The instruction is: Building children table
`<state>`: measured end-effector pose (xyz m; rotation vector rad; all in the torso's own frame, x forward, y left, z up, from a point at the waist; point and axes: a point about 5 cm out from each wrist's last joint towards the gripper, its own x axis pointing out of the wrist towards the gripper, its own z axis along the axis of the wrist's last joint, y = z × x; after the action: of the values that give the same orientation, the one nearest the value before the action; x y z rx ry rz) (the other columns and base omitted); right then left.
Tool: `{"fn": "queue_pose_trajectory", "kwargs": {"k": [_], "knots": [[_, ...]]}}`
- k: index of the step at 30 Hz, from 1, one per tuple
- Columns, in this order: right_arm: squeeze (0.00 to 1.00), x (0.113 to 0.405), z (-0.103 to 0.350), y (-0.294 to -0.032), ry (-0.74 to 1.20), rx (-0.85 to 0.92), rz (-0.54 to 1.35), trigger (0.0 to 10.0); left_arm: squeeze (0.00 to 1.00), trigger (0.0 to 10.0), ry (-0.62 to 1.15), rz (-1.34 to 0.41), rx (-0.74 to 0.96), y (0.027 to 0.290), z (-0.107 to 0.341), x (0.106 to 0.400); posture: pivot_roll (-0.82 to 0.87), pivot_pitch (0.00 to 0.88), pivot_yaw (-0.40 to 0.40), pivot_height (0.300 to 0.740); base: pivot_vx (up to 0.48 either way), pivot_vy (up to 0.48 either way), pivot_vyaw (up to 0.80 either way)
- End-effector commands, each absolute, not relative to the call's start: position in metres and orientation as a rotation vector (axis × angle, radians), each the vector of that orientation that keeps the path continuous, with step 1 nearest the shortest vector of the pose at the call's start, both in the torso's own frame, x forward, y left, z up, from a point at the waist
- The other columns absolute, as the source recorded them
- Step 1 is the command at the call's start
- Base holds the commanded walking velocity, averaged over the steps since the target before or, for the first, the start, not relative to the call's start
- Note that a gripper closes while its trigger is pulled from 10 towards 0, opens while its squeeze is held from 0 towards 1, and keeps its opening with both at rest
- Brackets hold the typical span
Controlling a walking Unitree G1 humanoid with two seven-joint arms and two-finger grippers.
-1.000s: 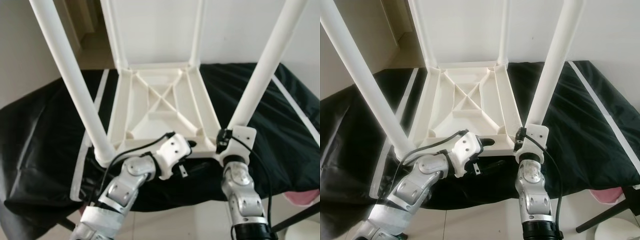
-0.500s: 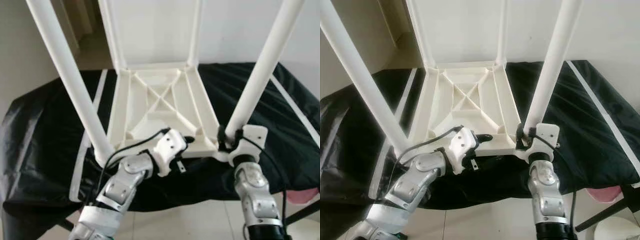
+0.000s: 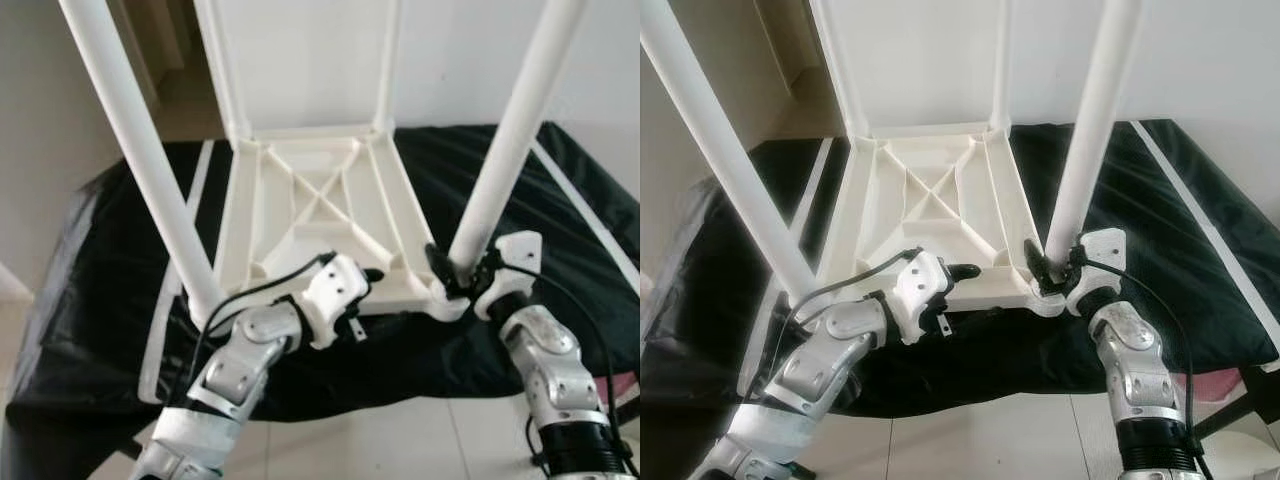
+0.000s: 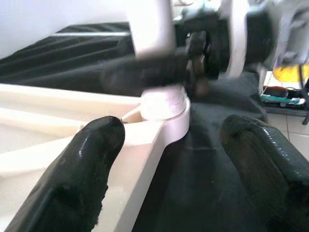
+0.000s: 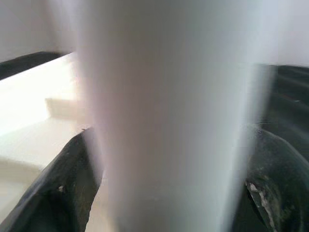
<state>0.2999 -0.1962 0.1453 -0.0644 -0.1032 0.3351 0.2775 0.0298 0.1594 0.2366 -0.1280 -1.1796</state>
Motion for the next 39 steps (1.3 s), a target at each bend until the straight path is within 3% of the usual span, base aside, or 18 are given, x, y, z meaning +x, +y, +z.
{"fn": "queue_pose_trajectory", "kwargs": {"k": [1,12,13,14,27,28,35,39], "knots": [[0.0,0.301,0.141,-0.192,-0.086,-0.074,0.386,10.0,0.0,10.0,-0.118,-1.223,0.234,0.028,0.158,0.273,-0.08,0.019,0.04,0.74,0.0,0.0,0.0],[0.0,0.297,0.127,-0.187,-0.036,-0.1,0.513,10.0,0.0,10.0,-0.121,-1.148,0.273,0.033,0.152,0.278,-0.07,0.02,0.035,0.74,0.0,0.0,0.0],[0.0,0.297,0.126,-0.189,-0.034,-0.102,0.519,4.5,0.0,10.0,-0.122,-1.148,0.28,0.034,0.151,0.278,-0.07,0.02,0.036,0.74,0.0,0.0,0.0],[0.0,0.297,0.125,-0.193,-0.027,-0.105,0.512,0.0,0.0,10.0,-0.123,-1.144,0.287,0.035,0.151,0.278,-0.07,0.022,0.035,0.74,0.0,0.0,0.0],[0.0,0.297,0.118,-0.206,-0.015,-0.068,0.401,0.0,0.0,10.0,-0.149,-1.04,0.312,0.035,0.152,0.283,-0.09,0.031,0.038,0.74,0.0,0.0,0.0],[0.0,0.298,0.119,-0.206,-0.016,-0.052,0.374,10.0,0.0,10.0,-0.145,-1.029,0.308,0.036,0.151,0.283,-0.09,0.032,0.04,0.74,0.0,0.0,0.0],[0.0,0.301,0.119,-0.206,-0.005,0.009,0.248,10.0,0.0,10.0,-0.119,-0.975,0.329,0.037,0.147,0.286,-0.09,0.033,0.039,0.74,0.0,0.0,0.0],[0.0,0.301,0.119,-0.197,-0.01,0.05,0.084,10.0,0.0,10.0,-0.116,-0.943,0.25,0.038,0.151,0.29,-0.09,0.038,0.035,0.74,0.0,0.0,0.0]]}}
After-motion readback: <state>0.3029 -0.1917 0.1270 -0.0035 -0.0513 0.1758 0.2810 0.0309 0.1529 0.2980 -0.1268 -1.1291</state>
